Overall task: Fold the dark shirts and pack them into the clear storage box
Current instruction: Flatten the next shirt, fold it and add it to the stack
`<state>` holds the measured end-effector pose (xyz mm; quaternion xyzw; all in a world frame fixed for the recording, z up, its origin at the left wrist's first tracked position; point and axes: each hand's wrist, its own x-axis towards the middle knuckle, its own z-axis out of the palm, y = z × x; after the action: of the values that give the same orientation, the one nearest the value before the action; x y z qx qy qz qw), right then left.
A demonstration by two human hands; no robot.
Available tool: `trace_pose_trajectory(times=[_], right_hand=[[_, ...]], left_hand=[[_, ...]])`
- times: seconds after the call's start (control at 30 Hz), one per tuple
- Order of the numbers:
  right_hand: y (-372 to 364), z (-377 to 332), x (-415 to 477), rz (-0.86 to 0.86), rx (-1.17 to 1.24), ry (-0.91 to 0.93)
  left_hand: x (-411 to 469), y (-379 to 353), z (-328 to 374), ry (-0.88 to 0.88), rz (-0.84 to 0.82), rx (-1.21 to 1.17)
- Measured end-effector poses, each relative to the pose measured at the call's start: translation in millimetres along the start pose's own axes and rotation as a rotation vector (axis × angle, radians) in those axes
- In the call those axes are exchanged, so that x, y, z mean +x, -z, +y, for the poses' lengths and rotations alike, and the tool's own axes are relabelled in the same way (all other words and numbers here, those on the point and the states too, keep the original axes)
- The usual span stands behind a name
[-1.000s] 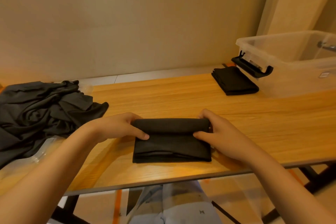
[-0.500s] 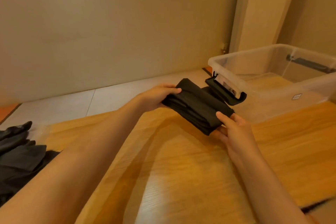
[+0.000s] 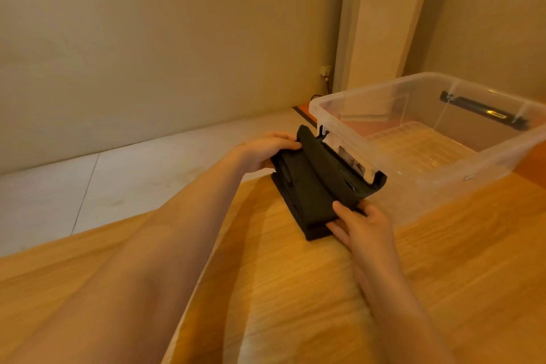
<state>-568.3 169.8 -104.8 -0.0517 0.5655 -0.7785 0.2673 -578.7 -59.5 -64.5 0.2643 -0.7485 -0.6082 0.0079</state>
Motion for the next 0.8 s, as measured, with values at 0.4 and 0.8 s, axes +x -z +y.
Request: trace_pose_trajectory(times=[0.4, 0.8], right_hand=[[-3, 3, -11, -0.082, -0.088, -0.095], [-3, -3, -23, -0.007, -0.035, -0.058]], left_hand=[[-12, 6, -22, 0.041, 0.090, 0.143], [-32, 13, -13, -0.017, 0.112, 0.219]])
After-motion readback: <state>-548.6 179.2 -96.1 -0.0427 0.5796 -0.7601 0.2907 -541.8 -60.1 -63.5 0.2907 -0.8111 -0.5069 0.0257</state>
